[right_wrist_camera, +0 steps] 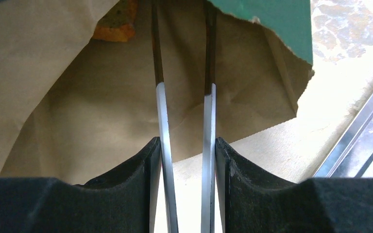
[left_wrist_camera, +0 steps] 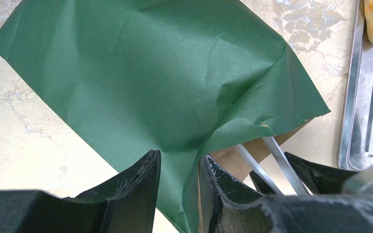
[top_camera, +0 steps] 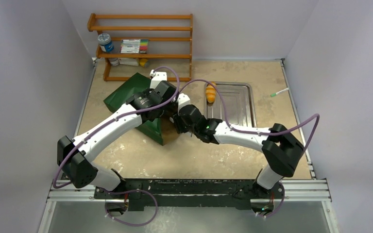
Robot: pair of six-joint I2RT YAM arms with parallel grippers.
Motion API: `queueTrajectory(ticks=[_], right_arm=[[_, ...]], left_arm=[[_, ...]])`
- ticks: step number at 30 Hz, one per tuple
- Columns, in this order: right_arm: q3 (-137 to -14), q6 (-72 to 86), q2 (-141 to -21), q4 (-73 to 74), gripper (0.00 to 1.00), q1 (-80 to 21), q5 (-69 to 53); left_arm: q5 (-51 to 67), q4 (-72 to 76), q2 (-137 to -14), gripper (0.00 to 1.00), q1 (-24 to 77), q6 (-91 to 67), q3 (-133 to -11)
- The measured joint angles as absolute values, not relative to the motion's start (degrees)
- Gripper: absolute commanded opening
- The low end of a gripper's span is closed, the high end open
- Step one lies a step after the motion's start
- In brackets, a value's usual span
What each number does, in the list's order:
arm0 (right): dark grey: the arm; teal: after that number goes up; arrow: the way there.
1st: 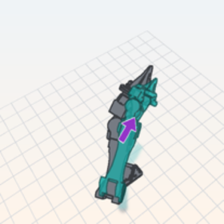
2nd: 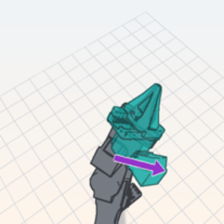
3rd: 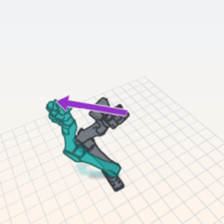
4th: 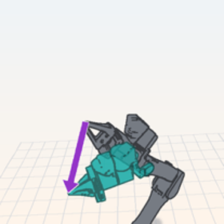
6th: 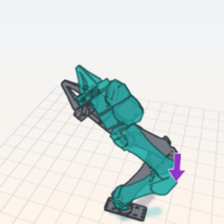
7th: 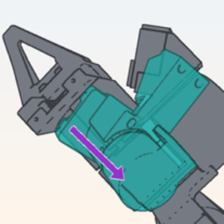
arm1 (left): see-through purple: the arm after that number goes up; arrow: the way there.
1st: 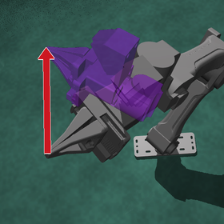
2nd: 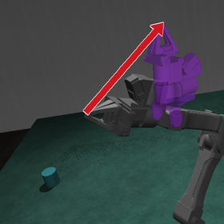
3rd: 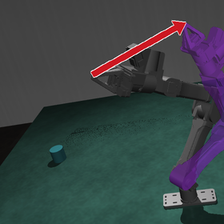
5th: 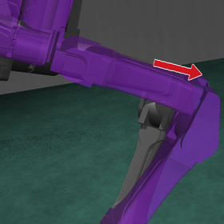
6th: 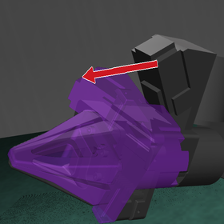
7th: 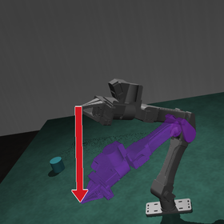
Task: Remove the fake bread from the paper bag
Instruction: Take out the fake bread from the paper bag.
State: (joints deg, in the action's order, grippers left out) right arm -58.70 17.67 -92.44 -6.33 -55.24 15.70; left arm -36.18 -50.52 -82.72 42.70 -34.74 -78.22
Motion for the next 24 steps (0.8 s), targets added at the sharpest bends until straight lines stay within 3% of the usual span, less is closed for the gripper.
queueTrajectory(ticks=[10, 24], right_arm=[[-62.70, 15.11, -95.48, -6.66, 0.43, -56.80, 24.49], [-65.41, 10.13, -101.21, -11.07, 0.39, -57.08, 26.00]], left_arm=[[-34.54, -50.00, -82.72, 0.34, 42.39, -34.68, -77.97], [-35.29, -49.84, -82.59, 0.33, 41.10, -34.94, -76.93]])
